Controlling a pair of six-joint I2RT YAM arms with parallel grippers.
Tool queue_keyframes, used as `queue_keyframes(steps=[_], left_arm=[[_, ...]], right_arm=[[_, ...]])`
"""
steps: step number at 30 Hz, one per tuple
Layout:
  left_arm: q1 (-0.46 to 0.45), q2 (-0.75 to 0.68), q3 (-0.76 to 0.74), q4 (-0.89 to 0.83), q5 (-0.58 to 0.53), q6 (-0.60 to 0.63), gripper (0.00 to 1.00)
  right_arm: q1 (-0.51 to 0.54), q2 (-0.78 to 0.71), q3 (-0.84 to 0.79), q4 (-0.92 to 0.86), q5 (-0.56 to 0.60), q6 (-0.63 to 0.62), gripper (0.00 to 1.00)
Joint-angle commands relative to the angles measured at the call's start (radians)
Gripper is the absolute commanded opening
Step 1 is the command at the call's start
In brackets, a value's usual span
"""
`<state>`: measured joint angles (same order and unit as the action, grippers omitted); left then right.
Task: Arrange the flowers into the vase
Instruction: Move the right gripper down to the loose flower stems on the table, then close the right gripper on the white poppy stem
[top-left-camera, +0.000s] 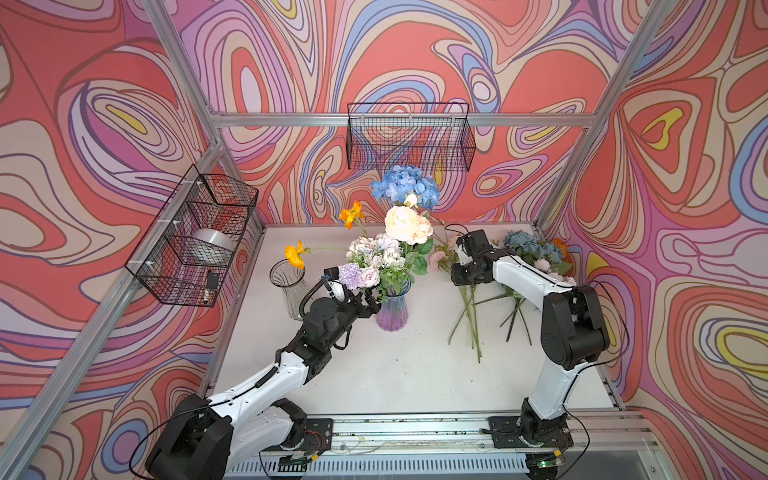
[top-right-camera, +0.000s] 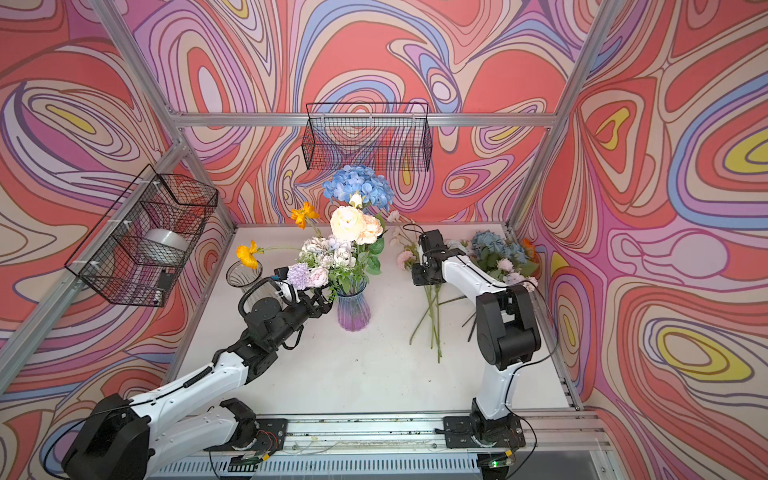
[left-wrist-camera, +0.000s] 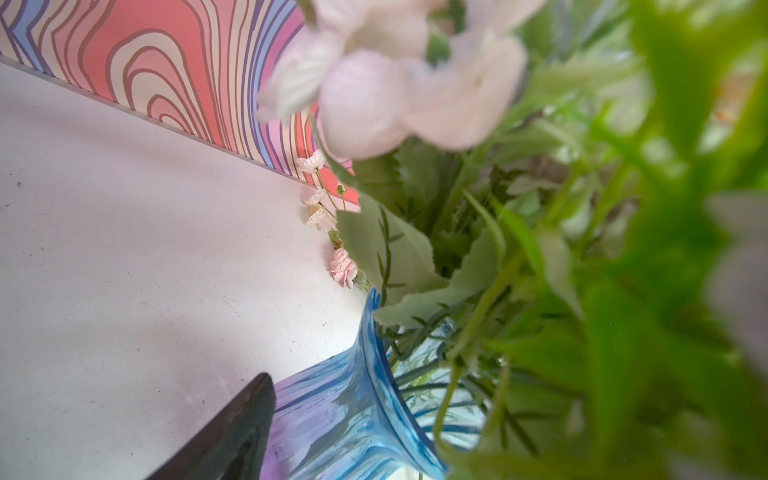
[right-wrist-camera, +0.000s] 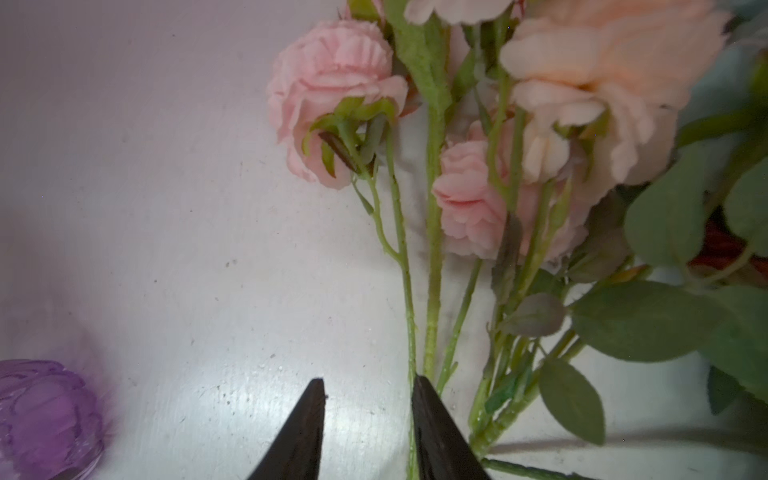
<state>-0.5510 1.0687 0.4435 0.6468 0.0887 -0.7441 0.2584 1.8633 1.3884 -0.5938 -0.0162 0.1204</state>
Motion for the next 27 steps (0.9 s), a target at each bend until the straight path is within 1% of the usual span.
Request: queue_keyframes(steps=[1,5,9,16,21,23,25,27], left_arm=[[-0.003,-0.013,0.012,0.010,0.002,0.006,0.87],[-0.003,-0.013,0.012,0.007,0.001,0.007,0.87],[-0.003,-0.018,0.012,-0.001,-0.004,0.009,0.87],[-0.003,-0.015,0.016,-0.001,-0.004,0.012,0.87],[-0.003,-0.017,0.017,-0.001,-0.004,0.012,0.87],[-0.003,-0.019,0.017,-0.001,-0.003,0.012,0.87],[-0.003,-0.019,0.017,-0.001,-0.004,0.014,0.87],[-0.003,-0.022,0.017,-0.002,-0.004,0.014,0.87]], right_arm=[[0.000,0.058,0.055,0.008,0.068,-0.017,0.33],[0.000,0.125,0.097,0.006,0.057,-0.029,0.30],[-0.001,0.180,0.111,0.014,0.117,-0.024,0.30],[-0.001,0.246,0.140,0.009,0.156,-0.020,0.24],[-0.001,0.234,0.124,0.015,0.180,-0.021,0.15],[-0.002,0.221,0.114,0.013,0.192,-0.020,0.16],[-0.008,0.194,0.099,0.021,0.174,-0.007,0.23],[-0.013,0.161,0.080,0.030,0.136,0.006,0.27]])
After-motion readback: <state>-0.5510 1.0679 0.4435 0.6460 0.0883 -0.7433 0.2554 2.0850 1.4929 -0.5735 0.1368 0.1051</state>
